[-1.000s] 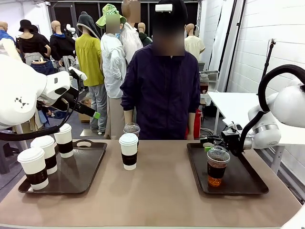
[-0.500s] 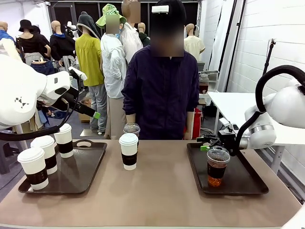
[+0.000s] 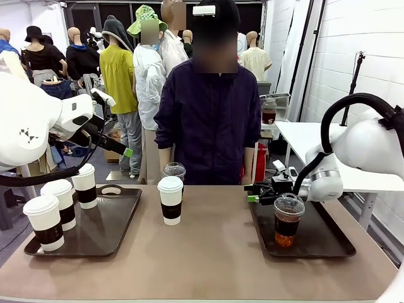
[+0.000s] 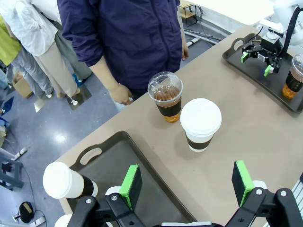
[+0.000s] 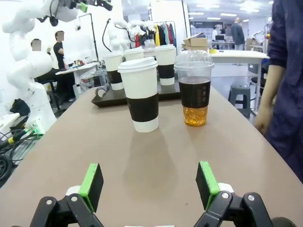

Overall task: Distribute the coffee onto the tray.
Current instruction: Pick up another iced Americano from the middle of the table and place it on the right Handle tray.

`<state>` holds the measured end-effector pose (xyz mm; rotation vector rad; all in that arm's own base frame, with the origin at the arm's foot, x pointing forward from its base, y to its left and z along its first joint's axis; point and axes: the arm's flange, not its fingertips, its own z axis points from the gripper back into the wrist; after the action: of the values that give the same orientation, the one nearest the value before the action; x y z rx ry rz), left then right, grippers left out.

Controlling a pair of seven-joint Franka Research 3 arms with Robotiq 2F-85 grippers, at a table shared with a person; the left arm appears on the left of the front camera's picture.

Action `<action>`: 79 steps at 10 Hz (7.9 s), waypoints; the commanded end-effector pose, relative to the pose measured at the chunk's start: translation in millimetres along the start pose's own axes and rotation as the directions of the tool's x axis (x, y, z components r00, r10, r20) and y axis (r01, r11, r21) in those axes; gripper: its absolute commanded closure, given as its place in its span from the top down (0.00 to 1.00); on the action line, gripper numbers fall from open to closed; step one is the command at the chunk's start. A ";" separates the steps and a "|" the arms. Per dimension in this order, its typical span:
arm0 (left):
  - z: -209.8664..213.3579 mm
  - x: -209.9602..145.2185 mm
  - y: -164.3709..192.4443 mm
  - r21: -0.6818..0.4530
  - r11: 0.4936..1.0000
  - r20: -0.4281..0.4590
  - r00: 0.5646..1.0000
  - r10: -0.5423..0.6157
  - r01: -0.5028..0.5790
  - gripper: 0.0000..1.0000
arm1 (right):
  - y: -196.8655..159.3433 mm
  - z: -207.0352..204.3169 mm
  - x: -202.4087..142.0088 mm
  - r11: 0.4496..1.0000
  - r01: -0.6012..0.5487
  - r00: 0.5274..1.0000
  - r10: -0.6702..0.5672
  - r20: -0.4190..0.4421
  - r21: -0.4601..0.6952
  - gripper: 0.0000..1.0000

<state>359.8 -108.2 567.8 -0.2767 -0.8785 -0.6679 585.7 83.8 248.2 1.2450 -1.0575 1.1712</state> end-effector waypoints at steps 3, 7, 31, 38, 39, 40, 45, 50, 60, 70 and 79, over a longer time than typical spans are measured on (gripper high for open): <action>-0.1 -0.7 1.7 -0.003 1.000 0.001 1.000 0.002 -0.002 1.00 | -17.2 -31.4 2.5 0.999 0.038 0.999 -0.037 -0.025 0.040 1.00; -0.1 -0.7 1.7 -0.003 1.000 0.001 1.000 0.002 -0.002 1.00 | -34.5 -51.5 21.5 1.000 -0.010 1.000 0.010 -0.012 -0.022 1.00; -0.1 -0.7 1.7 -0.003 1.000 0.001 1.000 0.002 -0.002 1.00 | -45.3 46.9 60.7 0.998 0.010 1.000 -0.009 0.002 -0.059 1.00; -0.1 -0.7 1.7 -0.003 1.000 0.001 1.000 0.002 -0.002 1.00 | -45.3 46.9 60.7 0.998 0.010 1.000 -0.009 0.002 -0.059 1.00; -0.1 -0.7 1.7 -0.003 1.000 0.001 1.000 0.002 -0.002 1.00 | -45.3 46.9 60.7 0.998 0.010 1.000 -0.009 0.002 -0.059 1.00; -0.1 -0.7 1.7 -0.003 1.000 0.001 1.000 0.002 -0.002 1.00 | -45.3 46.9 60.7 0.998 0.010 1.000 -0.009 0.002 -0.059 1.00; -0.1 -0.7 1.7 -0.003 1.000 0.001 1.000 0.002 -0.002 1.00 | -59.9 6.4 55.8 0.997 -0.022 1.000 0.021 -0.011 -0.079 1.00; -0.1 -0.7 1.7 -0.003 1.000 0.001 1.000 0.002 -0.002 1.00 | -77.8 -50.9 43.7 0.999 0.011 1.000 -0.011 -0.013 -0.038 1.00; -0.1 -0.7 1.7 -0.003 1.000 0.001 1.000 0.002 -0.002 1.00 | -76.3 -68.3 37.7 0.999 0.005 1.000 -0.005 -0.003 -0.046 1.00; -0.1 -0.7 1.7 -0.003 1.000 0.001 1.000 0.002 -0.002 1.00 | -93.1 -166.9 27.6 0.999 -0.009 1.000 0.010 0.017 -0.038 1.00; -0.1 -0.7 1.7 -0.003 1.000 0.001 1.000 0.002 -0.002 1.00 | -90.4 -183.5 22.7 1.000 -0.016 1.000 0.015 0.020 0.010 1.00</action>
<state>359.8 -108.1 567.8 -0.2763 -0.8786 -0.6677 671.7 270.1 247.9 1.2631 -1.0788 1.1797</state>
